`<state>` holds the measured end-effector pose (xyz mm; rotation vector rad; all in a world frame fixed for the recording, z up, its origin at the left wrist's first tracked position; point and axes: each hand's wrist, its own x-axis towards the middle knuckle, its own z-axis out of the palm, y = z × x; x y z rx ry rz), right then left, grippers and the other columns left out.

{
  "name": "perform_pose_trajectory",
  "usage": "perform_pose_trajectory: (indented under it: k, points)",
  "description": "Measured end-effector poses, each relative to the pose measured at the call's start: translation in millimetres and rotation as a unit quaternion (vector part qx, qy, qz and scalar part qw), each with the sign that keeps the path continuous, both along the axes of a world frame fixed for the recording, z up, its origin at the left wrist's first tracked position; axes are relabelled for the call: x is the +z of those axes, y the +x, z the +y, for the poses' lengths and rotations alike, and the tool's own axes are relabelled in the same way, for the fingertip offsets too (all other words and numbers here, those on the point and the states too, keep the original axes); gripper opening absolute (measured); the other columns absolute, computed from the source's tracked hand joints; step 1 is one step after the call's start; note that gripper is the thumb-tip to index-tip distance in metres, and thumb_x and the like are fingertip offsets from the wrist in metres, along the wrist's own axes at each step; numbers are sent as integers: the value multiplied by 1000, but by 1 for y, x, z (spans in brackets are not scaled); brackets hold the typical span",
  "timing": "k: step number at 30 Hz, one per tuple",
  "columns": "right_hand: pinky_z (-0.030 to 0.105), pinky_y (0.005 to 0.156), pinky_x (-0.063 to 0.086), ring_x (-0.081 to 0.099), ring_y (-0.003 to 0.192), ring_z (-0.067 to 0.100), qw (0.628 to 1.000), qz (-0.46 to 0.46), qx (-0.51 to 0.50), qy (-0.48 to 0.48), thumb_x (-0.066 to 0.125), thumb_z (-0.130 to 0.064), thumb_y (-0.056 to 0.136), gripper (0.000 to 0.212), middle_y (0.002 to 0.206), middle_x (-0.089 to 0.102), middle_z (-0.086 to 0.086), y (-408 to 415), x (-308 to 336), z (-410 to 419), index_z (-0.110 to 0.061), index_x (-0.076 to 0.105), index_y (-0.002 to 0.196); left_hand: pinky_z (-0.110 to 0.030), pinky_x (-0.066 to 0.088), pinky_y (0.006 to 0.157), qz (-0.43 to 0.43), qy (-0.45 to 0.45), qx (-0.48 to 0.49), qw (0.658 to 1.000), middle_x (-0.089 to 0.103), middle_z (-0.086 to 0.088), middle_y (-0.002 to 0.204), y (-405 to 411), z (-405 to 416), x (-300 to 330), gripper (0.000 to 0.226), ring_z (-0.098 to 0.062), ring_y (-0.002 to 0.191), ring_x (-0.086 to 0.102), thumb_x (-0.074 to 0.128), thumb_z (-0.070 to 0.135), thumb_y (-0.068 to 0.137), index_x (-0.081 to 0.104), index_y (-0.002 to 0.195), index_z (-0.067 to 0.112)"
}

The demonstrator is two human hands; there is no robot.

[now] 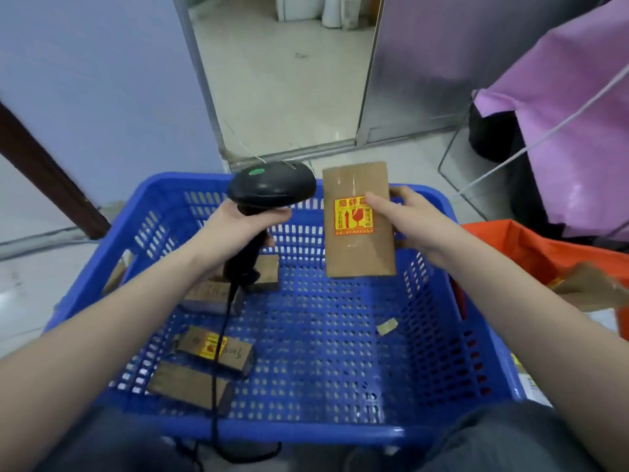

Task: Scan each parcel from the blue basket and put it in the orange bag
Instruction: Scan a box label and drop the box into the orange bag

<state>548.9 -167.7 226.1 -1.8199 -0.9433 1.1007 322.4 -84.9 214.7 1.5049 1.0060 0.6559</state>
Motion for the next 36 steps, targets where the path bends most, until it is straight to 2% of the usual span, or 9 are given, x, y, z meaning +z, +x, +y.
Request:
perform_pose_trajectory:
  k: [3,9,11,13,21,26,29,32,36]
  points:
    - [43,91,50,60,107,19,991,112,-70,22,50,-44,95,45,116,64,0,-13,16,-4,-19,46,132,-33,46,65,-90,-56,30,994,65,-28,109,-9,-7,16,44,-13,52,53,78,40,58,68,93,14]
    - [23,55,49,62,72,16,935,324,-138,35,41,-30,101,30,86,67,2,-43,23,-8,-16,66,95,-19,47,53,-199,-152,17,968,73,-14,103,-7,-13,32,37,-8,47,48,63,26,80,57,115,16]
    - [23,55,47,57,67,17,935,323,-142,43,41,-20,100,29,78,61,4,-53,19,-8,-13,63,82,-20,47,54,-205,-162,0,965,74,-10,96,-6,-17,33,43,-8,47,47,63,29,73,58,114,16]
    - [24,56,51,60,75,19,935,319,-149,38,45,-22,99,21,86,63,7,-63,15,-6,-11,62,91,-20,48,55,-203,-157,-9,967,75,-5,91,-4,-20,31,43,-9,48,48,63,29,72,60,112,16]
    - [48,89,49,64,106,33,898,434,-78,-2,45,-75,79,65,107,71,17,-61,6,9,-17,72,90,-23,49,58,-194,-173,10,966,72,-9,109,-2,-14,21,48,-11,53,51,66,31,72,60,117,16]
    - [59,89,48,65,106,37,913,406,4,-42,67,-59,64,66,117,68,14,-59,5,13,-25,60,120,-28,47,65,-160,-131,7,978,72,-2,110,-5,-10,21,40,-12,54,51,67,33,71,65,108,19]
    - [51,88,53,66,106,32,921,389,10,-23,67,-51,67,56,116,69,11,-59,2,13,-28,59,118,-33,43,69,-154,-112,-3,982,71,-6,112,-7,-10,21,31,-10,54,51,70,34,72,71,102,24]
    - [46,83,55,68,103,29,929,370,10,4,65,-49,69,50,111,71,8,-57,1,14,-30,60,115,-41,38,75,-141,-100,-19,985,58,-31,122,-7,-10,22,15,-10,55,53,73,34,75,77,89,31]
    - [45,82,57,69,100,27,940,340,-6,26,61,-49,80,44,108,73,5,-56,2,15,-32,59,119,-36,42,73,-140,-86,-23,986,60,-27,120,-9,-11,24,21,-10,55,53,75,38,67,76,87,32]
